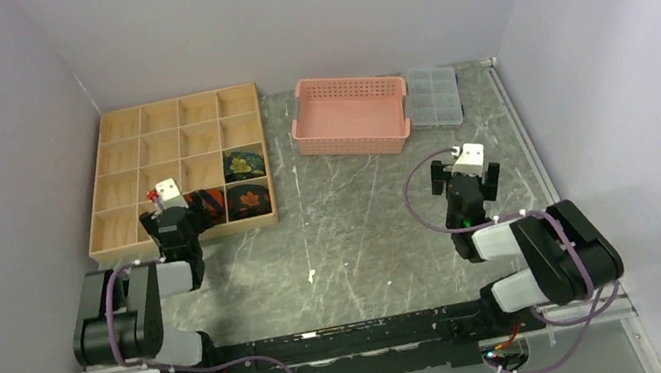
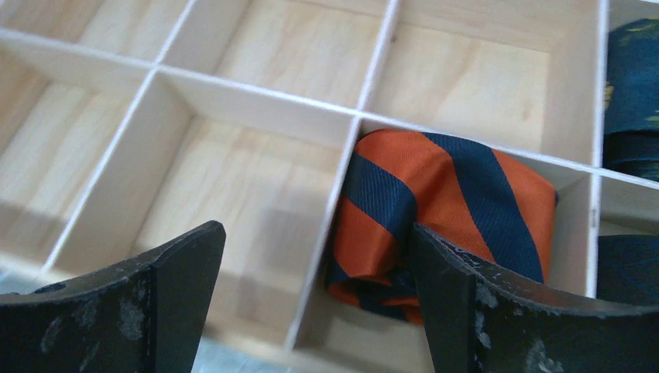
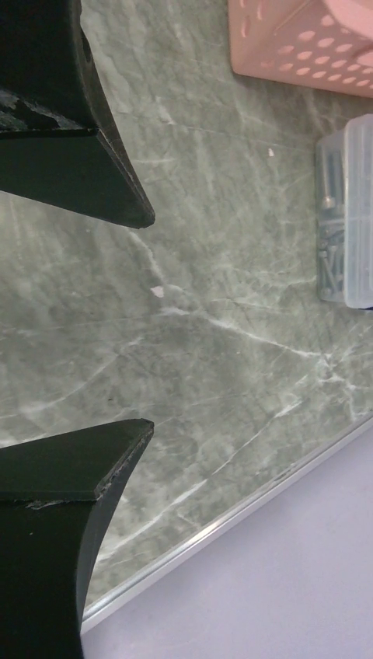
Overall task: Roll the ties
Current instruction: Reset both arms
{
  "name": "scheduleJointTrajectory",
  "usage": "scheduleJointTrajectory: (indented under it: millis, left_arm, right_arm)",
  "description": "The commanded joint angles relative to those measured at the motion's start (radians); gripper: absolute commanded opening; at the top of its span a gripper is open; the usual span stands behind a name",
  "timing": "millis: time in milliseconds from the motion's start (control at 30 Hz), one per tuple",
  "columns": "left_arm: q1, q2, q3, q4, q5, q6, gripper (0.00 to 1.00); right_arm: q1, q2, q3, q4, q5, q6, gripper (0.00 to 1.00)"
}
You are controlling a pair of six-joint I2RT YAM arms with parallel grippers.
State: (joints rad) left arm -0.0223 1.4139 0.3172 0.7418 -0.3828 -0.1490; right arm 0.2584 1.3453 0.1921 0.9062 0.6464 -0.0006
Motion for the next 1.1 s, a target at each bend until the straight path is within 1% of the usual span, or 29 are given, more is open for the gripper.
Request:
scheduleJointTrajectory:
  millis: [0,33,100,133,167,200,233,267,300,333,367,400,433,467,500,533,600,667,1000,1067]
  left_arm:
    - [0.019,0.152,0.040,0.206,0.362,0.196,0.94]
    - [0.033,0.182,0.036,0.256,0.411,0.213,0.94]
    - [0.069,0.208,0.018,0.311,0.398,0.176,0.94]
    - [0.082,0.214,0.026,0.306,0.388,0.158,0.94]
    - [0.091,0.208,0.036,0.278,0.345,0.110,0.94]
    - [0.096,0.202,0.041,0.255,0.236,0.064,0.94]
    - [0.097,0.199,0.041,0.246,0.190,0.032,0.94]
    - [0.096,0.202,0.038,0.256,0.189,0.034,0.94]
    - [0.097,0.207,0.035,0.271,0.190,0.036,0.94]
    - [0.097,0.210,0.036,0.277,0.190,0.036,0.94]
    - [0.096,0.208,0.044,0.259,0.185,0.036,0.94]
    - [0.097,0.208,0.054,0.237,0.185,0.037,0.94]
    - [0.095,0.210,0.060,0.226,0.187,0.042,0.94]
    - [0.091,0.212,0.062,0.230,0.183,0.046,0.94]
    - [0.090,0.212,0.060,0.233,0.182,0.047,0.94]
    - [0.088,0.209,0.060,0.225,0.184,0.047,0.94]
    - [0.088,0.212,0.060,0.233,0.182,0.048,0.94]
    - [0.087,0.211,0.063,0.225,0.181,0.049,0.94]
    - [0.083,0.212,0.065,0.223,0.176,0.052,0.94]
    - [0.082,0.212,0.066,0.223,0.176,0.054,0.94]
  right_arm:
    - [-0.042,0.069,0.002,0.294,-0.062,-0.055,1.00]
    - [-0.042,0.089,-0.014,0.353,-0.056,-0.067,1.00]
    - [-0.042,0.114,-0.041,0.453,-0.062,-0.092,1.00]
    - [-0.043,0.114,-0.036,0.449,-0.067,-0.087,1.00]
    - [-0.050,0.108,-0.019,0.388,-0.079,-0.074,1.00]
    - [-0.074,0.097,0.002,0.326,-0.103,-0.049,1.00]
    - [-0.103,0.087,0.016,0.270,-0.133,-0.018,1.00]
    - [-0.141,0.091,0.017,0.250,-0.165,0.048,1.00]
    - [-0.180,0.131,0.000,0.345,-0.192,0.054,1.00]
    - [-0.188,0.156,-0.008,0.374,-0.205,0.049,1.00]
    - [-0.190,0.122,0.021,0.254,-0.240,0.066,1.00]
    - [-0.194,0.139,0.042,0.234,-0.306,0.037,1.00]
    - [-0.195,0.153,0.047,0.265,-0.315,0.020,1.00]
    - [-0.199,0.128,0.050,0.216,-0.322,0.040,1.00]
    - [-0.201,0.131,0.050,0.210,-0.326,0.041,1.00]
    - [-0.202,0.144,0.040,0.260,-0.323,0.024,1.00]
    - [-0.200,0.120,0.033,0.237,-0.327,0.038,1.00]
    - [-0.200,0.141,0.039,0.261,-0.329,0.019,1.00]
    - [-0.206,0.135,0.057,0.209,-0.369,0.029,1.00]
    - [-0.207,0.128,0.041,0.234,-0.361,0.019,1.00]
